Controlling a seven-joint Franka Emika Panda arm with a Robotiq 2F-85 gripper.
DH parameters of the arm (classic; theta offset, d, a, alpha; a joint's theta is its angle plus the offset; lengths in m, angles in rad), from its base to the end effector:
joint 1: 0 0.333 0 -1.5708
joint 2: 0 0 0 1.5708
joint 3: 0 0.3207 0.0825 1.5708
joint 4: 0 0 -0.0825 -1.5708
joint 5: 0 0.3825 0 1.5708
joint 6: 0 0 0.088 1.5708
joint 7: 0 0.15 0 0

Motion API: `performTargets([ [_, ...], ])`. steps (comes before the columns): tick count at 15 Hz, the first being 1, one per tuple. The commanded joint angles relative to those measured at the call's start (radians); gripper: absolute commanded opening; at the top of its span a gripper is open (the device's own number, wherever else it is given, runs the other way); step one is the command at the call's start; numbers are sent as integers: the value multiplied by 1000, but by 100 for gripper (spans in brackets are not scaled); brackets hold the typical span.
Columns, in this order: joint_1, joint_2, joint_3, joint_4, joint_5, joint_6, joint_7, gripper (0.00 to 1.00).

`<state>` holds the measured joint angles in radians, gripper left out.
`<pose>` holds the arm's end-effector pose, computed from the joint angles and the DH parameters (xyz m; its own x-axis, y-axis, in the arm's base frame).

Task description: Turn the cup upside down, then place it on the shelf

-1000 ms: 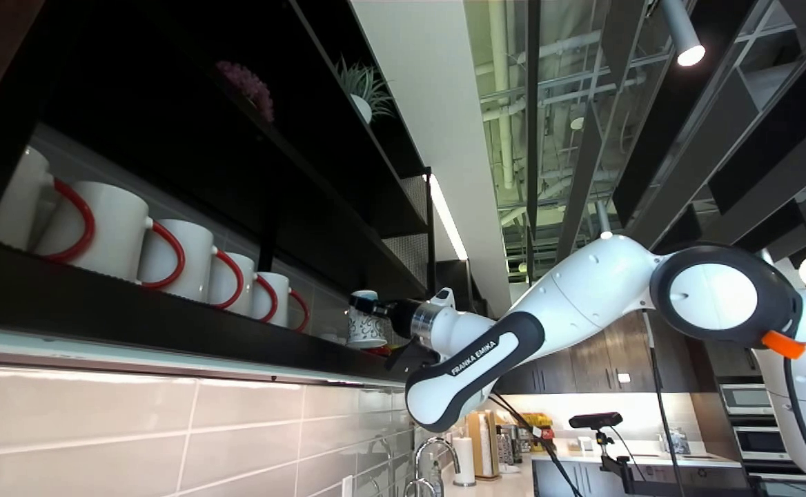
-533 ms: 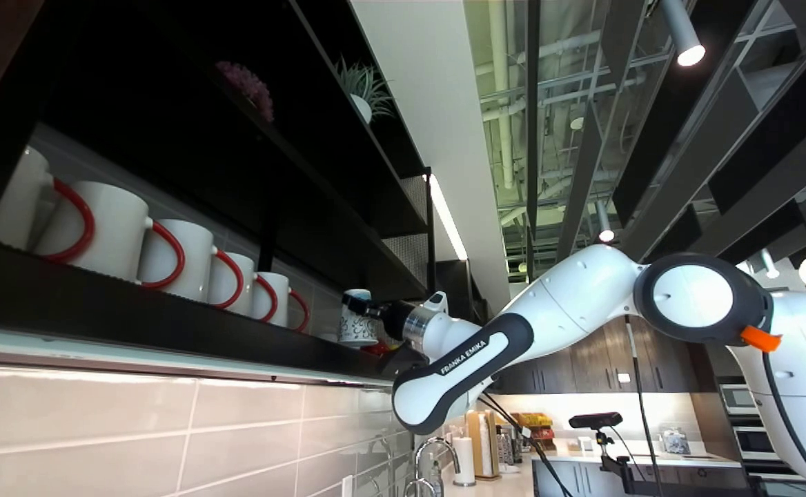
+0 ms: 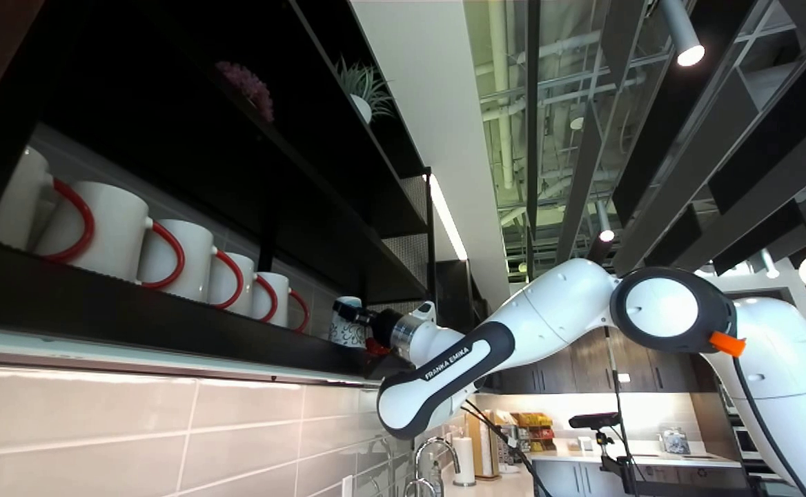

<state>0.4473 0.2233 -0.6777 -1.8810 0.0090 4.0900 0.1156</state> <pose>0.6043 -0.0869 0.6716 -0.4329 0.0999 0.8959 -0.1699 -0.9851 0.0278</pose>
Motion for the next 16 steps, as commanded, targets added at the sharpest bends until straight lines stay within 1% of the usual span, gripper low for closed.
performTargets([
  [1,-248,34,265,91,3,1,-42,40],
  [2,-300,37,326,103,1,-2,-54,40],
  [3,-339,42,368,109,-2,2,-56,40],
  [6,-417,39,460,107,-10,2,-77,40],
  [7,-432,37,479,106,-9,1,-83,87],
  [9,-455,29,508,101,-9,2,-91,97],
  [11,-468,15,529,94,-13,3,-98,100],
  [13,-474,-7,543,75,-10,6,-111,100],
  [16,-471,-48,556,41,31,11,-151,100],
])
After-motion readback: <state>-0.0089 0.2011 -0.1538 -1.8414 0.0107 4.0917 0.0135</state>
